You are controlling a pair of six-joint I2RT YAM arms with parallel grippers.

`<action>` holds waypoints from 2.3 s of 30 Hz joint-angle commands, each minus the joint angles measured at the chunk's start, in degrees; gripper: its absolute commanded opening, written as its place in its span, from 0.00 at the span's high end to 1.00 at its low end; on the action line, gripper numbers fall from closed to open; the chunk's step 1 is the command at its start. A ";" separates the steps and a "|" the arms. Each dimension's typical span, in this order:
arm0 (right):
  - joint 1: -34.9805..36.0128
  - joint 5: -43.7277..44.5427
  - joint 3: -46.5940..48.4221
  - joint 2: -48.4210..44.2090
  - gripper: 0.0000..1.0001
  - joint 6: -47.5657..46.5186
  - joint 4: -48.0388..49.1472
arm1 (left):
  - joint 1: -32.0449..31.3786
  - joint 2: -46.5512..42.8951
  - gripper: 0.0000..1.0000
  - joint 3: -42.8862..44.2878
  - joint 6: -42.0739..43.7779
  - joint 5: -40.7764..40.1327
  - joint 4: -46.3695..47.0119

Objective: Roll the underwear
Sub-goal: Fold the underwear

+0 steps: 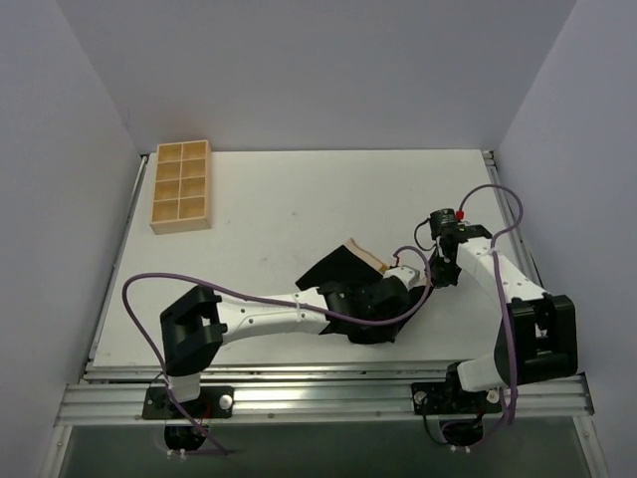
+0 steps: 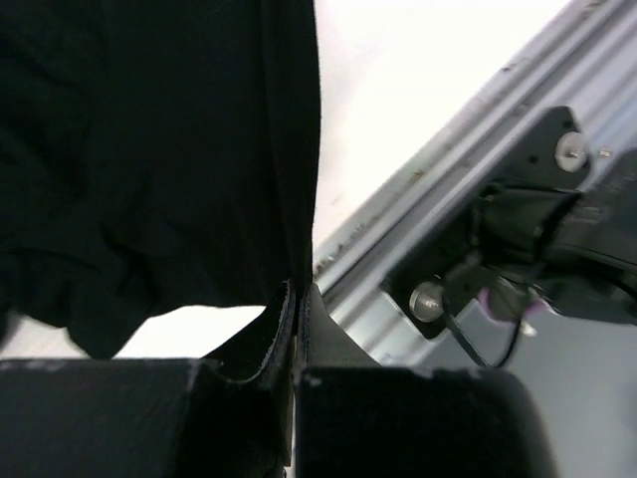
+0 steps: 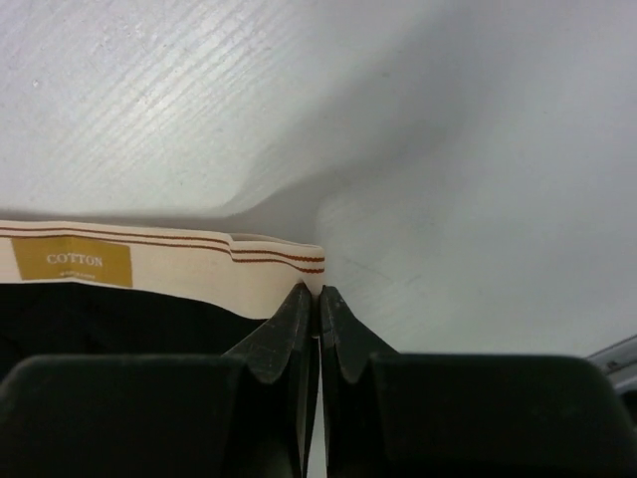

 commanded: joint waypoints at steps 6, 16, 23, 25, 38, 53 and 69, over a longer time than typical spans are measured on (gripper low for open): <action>6.95 6.43 10.27 -2.59 1.00 -0.67 -5.41 | 7.42 -6.04 0.98 -4.67 -3.17 13.02 -3.02; 11.72 3.89 20.64 9.09 1.00 0.57 -1.64 | 16.30 -7.97 0.98 -7.84 -0.36 16.28 -3.28; 13.21 -0.68 30.84 17.79 1.00 0.39 -1.80 | 21.93 -9.38 0.98 -8.28 1.14 17.95 -3.72; 13.39 -1.47 33.12 18.77 1.00 1.09 -1.54 | 23.59 -10.08 0.98 -8.89 1.05 18.03 -3.46; 17.25 -11.84 41.31 27.90 1.00 -1.71 3.03 | 27.12 -11.75 0.98 -14.16 -0.61 21.11 -1.78; 21.38 -18.09 37.80 33.80 1.00 2.85 12.61 | 29.75 -16.93 0.78 -21.46 -4.92 18.48 -1.34; 21.39 -17.29 37.53 37.14 1.00 -5.23 13.57 | 46.61 -13.61 0.54 -11.71 5.44 16.01 -7.42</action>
